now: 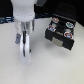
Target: Open the kcup holder, insert the kcup into the holder, and close the kcup holder
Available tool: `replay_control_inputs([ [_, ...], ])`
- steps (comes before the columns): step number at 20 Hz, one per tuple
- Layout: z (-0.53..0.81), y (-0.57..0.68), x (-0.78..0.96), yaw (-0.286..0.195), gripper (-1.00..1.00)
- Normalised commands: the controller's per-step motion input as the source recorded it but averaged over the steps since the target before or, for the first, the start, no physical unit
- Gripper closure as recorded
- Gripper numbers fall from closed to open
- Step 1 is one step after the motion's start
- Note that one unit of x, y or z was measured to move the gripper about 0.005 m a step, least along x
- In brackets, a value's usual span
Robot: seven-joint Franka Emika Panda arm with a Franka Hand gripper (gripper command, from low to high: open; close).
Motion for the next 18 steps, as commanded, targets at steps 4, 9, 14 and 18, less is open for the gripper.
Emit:
replay_control_inputs([
  [4, 0.05, 0.00, 0.04, -0.085, 1.00],
  [9, 0.32, 0.12, 0.03, -0.050, 1.00],
  [14, 0.70, 0.27, 0.01, -0.053, 1.00],
  [18, 0.84, 0.40, 0.01, -0.017, 1.00],
])
